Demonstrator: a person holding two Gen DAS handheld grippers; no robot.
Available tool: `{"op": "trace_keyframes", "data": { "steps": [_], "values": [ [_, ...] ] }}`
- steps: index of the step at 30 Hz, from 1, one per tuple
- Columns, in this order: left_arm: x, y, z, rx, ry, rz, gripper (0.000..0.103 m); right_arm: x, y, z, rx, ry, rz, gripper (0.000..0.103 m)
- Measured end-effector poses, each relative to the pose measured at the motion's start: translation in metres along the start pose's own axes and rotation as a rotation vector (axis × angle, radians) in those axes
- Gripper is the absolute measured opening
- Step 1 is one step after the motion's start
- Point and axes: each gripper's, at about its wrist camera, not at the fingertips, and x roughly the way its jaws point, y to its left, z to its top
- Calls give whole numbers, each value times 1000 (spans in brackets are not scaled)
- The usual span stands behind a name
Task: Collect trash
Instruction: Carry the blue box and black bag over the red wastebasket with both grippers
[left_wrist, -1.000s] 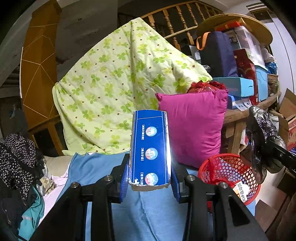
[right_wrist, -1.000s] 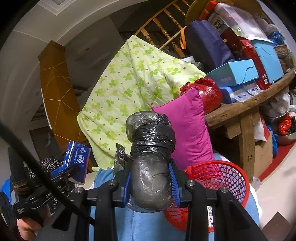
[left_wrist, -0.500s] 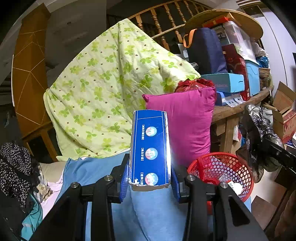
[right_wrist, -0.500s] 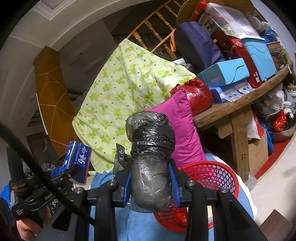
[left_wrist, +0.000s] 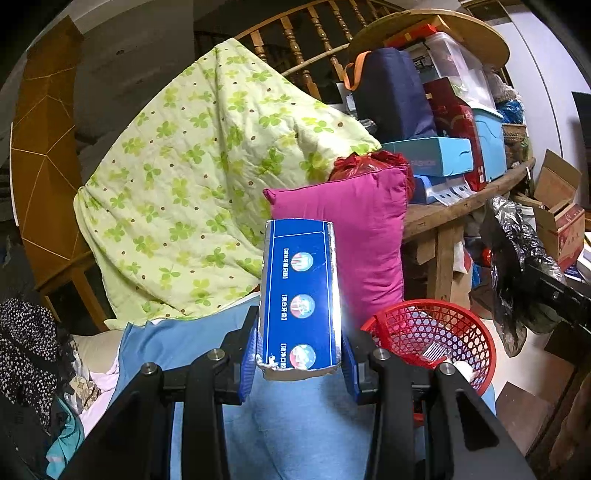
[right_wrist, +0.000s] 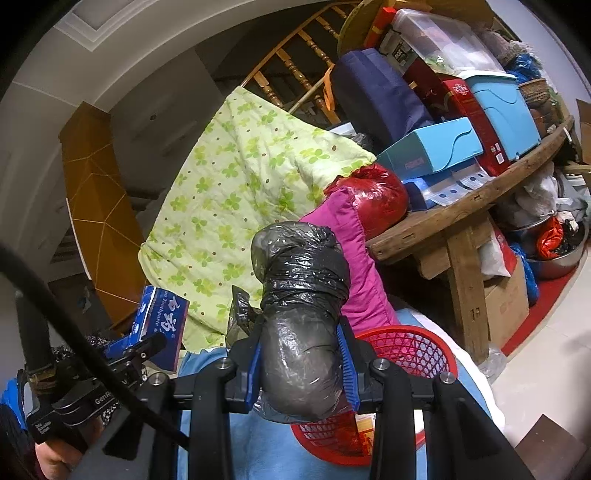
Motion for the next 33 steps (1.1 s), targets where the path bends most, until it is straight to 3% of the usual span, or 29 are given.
{"op": "trace_keyframes", "data": {
  "steps": [33],
  "values": [
    [26,-52,-9,81,57,-56,41,-4,-39,-10,72,9,-46,38]
  ]
}}
